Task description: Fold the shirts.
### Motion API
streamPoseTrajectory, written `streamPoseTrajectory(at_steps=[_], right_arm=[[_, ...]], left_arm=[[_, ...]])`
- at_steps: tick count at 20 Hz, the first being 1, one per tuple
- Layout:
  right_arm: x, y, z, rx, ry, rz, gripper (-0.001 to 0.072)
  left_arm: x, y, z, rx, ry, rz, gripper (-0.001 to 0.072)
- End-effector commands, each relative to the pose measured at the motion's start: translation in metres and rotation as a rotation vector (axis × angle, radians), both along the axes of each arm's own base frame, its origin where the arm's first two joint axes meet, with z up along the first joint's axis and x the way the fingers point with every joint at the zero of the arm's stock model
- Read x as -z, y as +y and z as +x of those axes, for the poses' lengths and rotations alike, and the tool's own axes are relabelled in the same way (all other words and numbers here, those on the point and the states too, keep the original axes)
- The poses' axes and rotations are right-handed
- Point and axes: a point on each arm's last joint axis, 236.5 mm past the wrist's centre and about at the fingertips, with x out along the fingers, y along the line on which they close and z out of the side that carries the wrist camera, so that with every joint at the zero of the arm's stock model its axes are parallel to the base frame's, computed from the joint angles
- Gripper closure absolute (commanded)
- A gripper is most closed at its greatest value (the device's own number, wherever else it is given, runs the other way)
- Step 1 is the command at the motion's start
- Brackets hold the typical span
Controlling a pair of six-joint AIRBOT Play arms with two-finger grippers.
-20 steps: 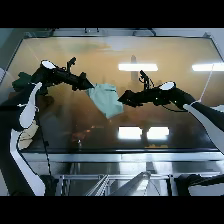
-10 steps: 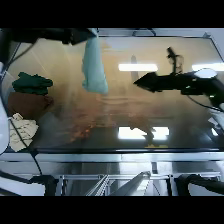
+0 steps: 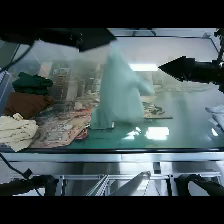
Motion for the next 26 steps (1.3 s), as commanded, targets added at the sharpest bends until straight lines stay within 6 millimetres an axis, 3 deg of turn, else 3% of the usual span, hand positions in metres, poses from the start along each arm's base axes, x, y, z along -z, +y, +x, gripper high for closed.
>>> streamPoseTrajectory(at_steps=[1, 4, 9, 12, 16, 17, 18, 19, 20, 21, 22, 23, 26], right_arm=[[0.025, -0.008, -0.008, -0.014, 0.074, -0.082, 0.0164], [0.091, -0.025, -0.022, -0.043, 0.288, -0.218, 0.0164], [0.183, -0.021, -0.049, -0.158, 0.56, -0.224, 0.0164], [0.228, 0.002, -0.069, -0.265, 0.658, -0.231, 0.0165], [0.262, 0.05, -0.094, -0.415, 0.718, -0.251, 0.0177], [0.265, 0.061, -0.097, -0.434, 0.719, -0.248, 0.0234], [0.267, 0.07, -0.098, -0.439, 0.718, -0.239, 0.0275], [0.267, 0.077, -0.097, -0.443, 0.701, -0.233, 0.0282], [0.263, 0.081, -0.094, -0.44, 0.688, -0.212, 0.0422], [0.26, 0.084, -0.092, -0.436, 0.684, -0.195, 0.0551], [0.259, 0.084, -0.091, -0.437, 0.679, -0.195, 0.0643], [0.257, 0.084, -0.091, -0.44, 0.672, -0.194, 0.0688], [0.239, 0.083, -0.082, -0.438, 0.603, -0.194, 0.0689]], left_arm=[[0.104, 0.026, 0.01, -0.078, 0.116, 0.296, 0.0005], [0.163, 0.063, 0.009, -0.122, 0.266, 0.396, 0.0004], [0.262, 0.114, -0.029, -0.16, 0.584, 0.46, 0.0005], [0.315, 0.131, -0.041, -0.215, 0.675, 0.473, 0.0007], [0.374, 0.13, -0.071, -0.158, 0.853, 0.506, 0.0015], [0.381, 0.122, -0.075, -0.134, 0.878, 0.495, 0.0016], [0.386, 0.112, -0.074, -0.108, 0.887, 0.471, 0.0101], [0.39, 0.103, -0.071, -0.089, 0.884, 0.454, 0.0313], [0.394, 0.096, -0.066, -0.078, 0.875, 0.456, 0.052], [0.396, 0.092, -0.061, -0.071, 0.864, 0.458, 0.0661], [0.396, 0.086, -0.056, -0.06, 0.853, 0.456, 0.0695], [0.391, 0.082, -0.051, -0.05, 0.84, 0.448, 0.0692], [0.358, 0.076, -0.026, -0.03, 0.748, 0.42, 0.0692]])
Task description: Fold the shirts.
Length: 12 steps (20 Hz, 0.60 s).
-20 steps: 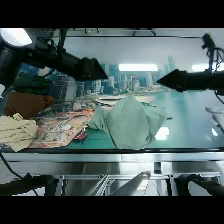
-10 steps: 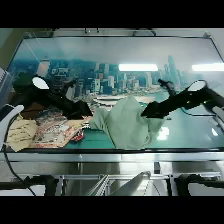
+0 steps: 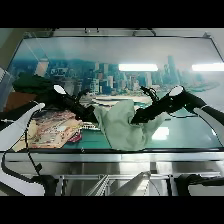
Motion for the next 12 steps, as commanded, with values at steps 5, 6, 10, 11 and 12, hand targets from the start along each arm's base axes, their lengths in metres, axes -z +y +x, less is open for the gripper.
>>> streamPoseTrajectory(at_steps=[5, 6, 10, 11, 12], right_arm=[[-0.116, -0.035, 0.072, 0.141, -0.345, 0.06, 0.069], [-0.142, -0.05, 0.086, 0.19, -0.417, 0.058, 0.0689], [-0.264, -0.113, 0.11, 0.408, -0.757, 0.048, 0.069], [-0.291, -0.124, 0.108, 0.462, -0.831, 0.054, 0.0689], [-0.314, -0.133, 0.102, 0.503, -0.899, 0.05, 0.0689]], left_arm=[[-0.149, 0.026, 0.085, -0.079, -0.41, -0.074, 0.0692], [-0.182, 0.042, 0.096, -0.123, -0.491, -0.073, 0.0692], [-0.297, 0.106, 0.106, -0.262, -0.788, -0.039, 0.0692], [-0.322, 0.118, 0.102, -0.291, -0.851, -0.027, 0.0691], [-0.342, 0.125, 0.096, -0.308, -0.905, -0.017, 0.0691]])
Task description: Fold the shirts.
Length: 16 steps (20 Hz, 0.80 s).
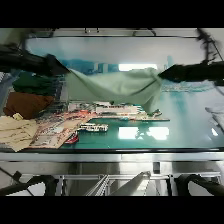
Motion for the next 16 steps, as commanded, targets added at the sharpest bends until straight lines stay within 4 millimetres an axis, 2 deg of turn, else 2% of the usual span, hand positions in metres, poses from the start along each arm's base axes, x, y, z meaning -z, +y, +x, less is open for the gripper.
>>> streamPoseTrajectory(at_steps=[1, 4, 6, 7, 8, 10, 12, 15, 16], right_arm=[[-0.098, -0.039, -0.01, 0.179, -0.273, 0.005, 0.0689], [-0.139, -0.032, -0.037, 0.185, -0.408, -0.015, 0.0688], [-0.145, -0.027, -0.042, 0.177, -0.428, -0.013, 0.0687], [-0.141, -0.023, -0.04, 0.163, -0.414, -0.012, 0.0687], [-0.131, -0.018, -0.038, 0.136, -0.381, -0.009, 0.0687], [-0.1, -0.004, -0.036, 0.051, -0.275, -0.003, 0.0682], [-0.059, 0.009, -0.032, -0.03, -0.12, 0.015, 0.0681], [0.003, 0.015, -0.016, -0.092, 0.069, 0.025, 0.0659], [0.025, 0.013, -0.006, -0.088, 0.124, 0.03, 0.0475]], left_arm=[[-0.089, 0.037, -0.018, -0.108, -0.228, 0.029, 0.0691], [-0.133, 0.031, -0.045, -0.106, -0.348, 0.046, 0.0691], [-0.146, 0.023, -0.057, -0.086, -0.389, 0.051, 0.0691], [-0.143, 0.017, -0.06, -0.064, -0.38, 0.053, 0.069], [-0.132, 0.013, -0.062, -0.04, -0.342, 0.052, 0.069], [-0.094, 0.002, -0.066, 0.029, -0.213, 0.045, 0.069], [-0.044, -0.007, -0.071, 0.08, -0.056, 0.03, 0.069], [0.028, -0.007, -0.071, 0.095, 0.136, 0.006, 0.069], [0.051, -0.005, -0.07, 0.105, 0.184, 0.002, 0.0692]])
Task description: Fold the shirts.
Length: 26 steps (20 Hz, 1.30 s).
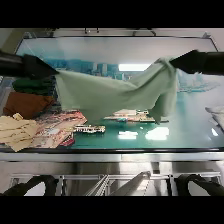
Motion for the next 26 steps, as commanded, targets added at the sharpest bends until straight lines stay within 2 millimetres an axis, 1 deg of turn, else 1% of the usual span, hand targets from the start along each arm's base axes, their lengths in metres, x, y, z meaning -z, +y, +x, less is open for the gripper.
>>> streamPoseTrajectory(at_steps=[1, 2, 3, 4, 5, 7, 8, 9, 10, 11, 12, 13, 14, 15, 17, 19, 22, 24, 26], right_arm=[[0.074, 0.005, 0.015, -0.058, 0.222, 0.016, 0.0329], [0.092, 0.002, 0.021, -0.054, 0.268, 0.022, 0.0328], [0.105, -0.002, 0.025, -0.048, 0.307, 0.03, 0.0329], [0.114, -0.01, 0.028, -0.034, 0.331, 0.036, 0.0328], [0.118, -0.022, 0.031, -0.014, 0.344, 0.042, 0.0328], [0.125, -0.055, 0.028, 0.032, 0.373, 0.019, 0.0328], [0.134, -0.073, 0.022, 0.06, 0.412, -0.009, 0.0326], [0.147, -0.093, 0.016, 0.093, 0.449, -0.051, 0.0322], [0.162, -0.11, 0.011, 0.129, 0.485, -0.088, 0.0312], [0.177, -0.124, 0.007, 0.167, 0.51, -0.106, 0.0261], [0.19, -0.134, 0.005, 0.207, 0.525, -0.115, 0.0129], [0.202, -0.141, 0.005, 0.247, 0.534, -0.115, 0.0061], [0.211, -0.145, 0.005, 0.274, 0.542, -0.114, 0.0063], [0.217, -0.146, 0.005, 0.288, 0.548, -0.114, 0.0063], [0.224, -0.143, 0.004, 0.286, 0.566, -0.104, 0.0064], [0.228, -0.143, 0.004, 0.284, 0.576, -0.099, 0.0064], [0.231, -0.142, 0.003, 0.28, 0.587, -0.097, 0.0065], [0.231, -0.142, 0.003, 0.279, 0.587, -0.096, 0.0065], [0.231, -0.142, 0.003, 0.279, 0.587, -0.096, 0.0065]], left_arm=[[0.081, 0.001, -0.008, 0.039, 0.213, -0.019, 0.0691], [0.101, 0.005, -0.007, 0.025, 0.272, -0.029, 0.0688], [0.117, 0.01, -0.004, 0.012, 0.325, -0.039, 0.0482], [0.127, 0.017, -0.002, 0.005, 0.364, -0.049, 0.0227], [0.133, 0.026, 0.001, -0.003, 0.398, -0.06, -0.0008], [0.133, 0.047, -0.001, -0.014, 0.467, -0.087, -0.0005], [0.134, 0.057, -0.004, -0.033, 0.501, -0.101, -0.0004], [0.138, 0.063, -0.009, -0.048, 0.528, -0.115, -0.0004], [0.144, 0.066, -0.019, -0.06, 0.562, -0.129, -0.0004], [0.152, 0.066, -0.029, -0.072, 0.593, -0.143, -0.0004], [0.164, 0.065, -0.039, -0.094, 0.616, -0.142, -0.0003], [0.181, 0.07, -0.048, -0.124, 0.635, -0.098, -0.0001], [0.201, 0.076, -0.062, -0.14, 0.662, -0.025, 0.0014], [0.218, 0.081, -0.073, -0.147, 0.684, 0.033, 0.0014], [0.244, 0.082, -0.089, -0.165, 0.735, 0.093, 0.0014], [0.261, 0.078, -0.089, -0.186, 0.743, 0.099, 0.0014], [0.282, 0.066, -0.084, -0.155, 0.773, 0.116, 0.0015], [0.29, 0.058, -0.074, -0.126, 0.777, 0.123, 0.0015], [0.293, 0.052, -0.058, -0.106, 0.759, 0.136, 0.0016]])
